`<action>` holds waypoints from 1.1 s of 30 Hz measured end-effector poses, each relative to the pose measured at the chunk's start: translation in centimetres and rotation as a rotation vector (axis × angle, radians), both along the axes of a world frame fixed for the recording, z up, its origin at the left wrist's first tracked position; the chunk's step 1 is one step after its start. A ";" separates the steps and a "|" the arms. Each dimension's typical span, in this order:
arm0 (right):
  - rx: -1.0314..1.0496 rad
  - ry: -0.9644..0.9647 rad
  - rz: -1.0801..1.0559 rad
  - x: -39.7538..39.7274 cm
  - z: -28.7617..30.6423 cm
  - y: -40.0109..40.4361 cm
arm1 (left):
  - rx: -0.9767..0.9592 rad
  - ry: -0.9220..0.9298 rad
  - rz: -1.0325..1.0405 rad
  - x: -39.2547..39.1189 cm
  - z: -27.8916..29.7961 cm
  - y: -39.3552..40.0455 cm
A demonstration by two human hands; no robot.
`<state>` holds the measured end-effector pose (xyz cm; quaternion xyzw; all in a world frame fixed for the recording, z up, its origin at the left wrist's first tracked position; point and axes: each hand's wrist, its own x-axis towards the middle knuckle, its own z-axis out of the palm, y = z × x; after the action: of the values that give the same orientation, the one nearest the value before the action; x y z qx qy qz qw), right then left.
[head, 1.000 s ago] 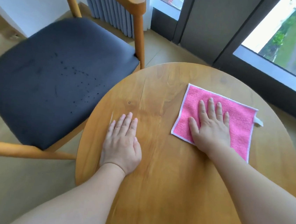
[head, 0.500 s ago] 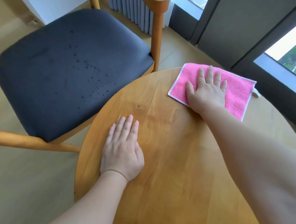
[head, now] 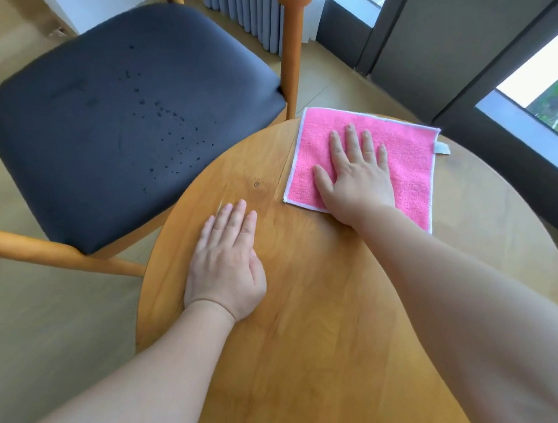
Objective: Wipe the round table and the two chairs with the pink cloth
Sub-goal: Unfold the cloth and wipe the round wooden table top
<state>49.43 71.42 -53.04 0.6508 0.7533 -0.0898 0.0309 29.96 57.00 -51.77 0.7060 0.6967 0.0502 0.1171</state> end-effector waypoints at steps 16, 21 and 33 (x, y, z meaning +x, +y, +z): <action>-0.038 0.016 -0.032 -0.3 0.2 -18.0 | 0.068 -0.046 -0.019 -0.3 -0.4 -0.1; -0.054 -0.008 -0.068 -0.6 0.1 -21.0 | 0.045 -0.072 -0.074 -2.1 -0.2 -1.7; -0.029 -0.030 -0.046 -4.5 0.5 -13.1 | 0.064 -0.056 -0.095 -8.3 -0.7 -3.4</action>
<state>44.97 58.36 -52.57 0.6687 0.7362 -0.0916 0.0496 21.64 53.58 -52.49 0.7398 0.6570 0.0867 0.1163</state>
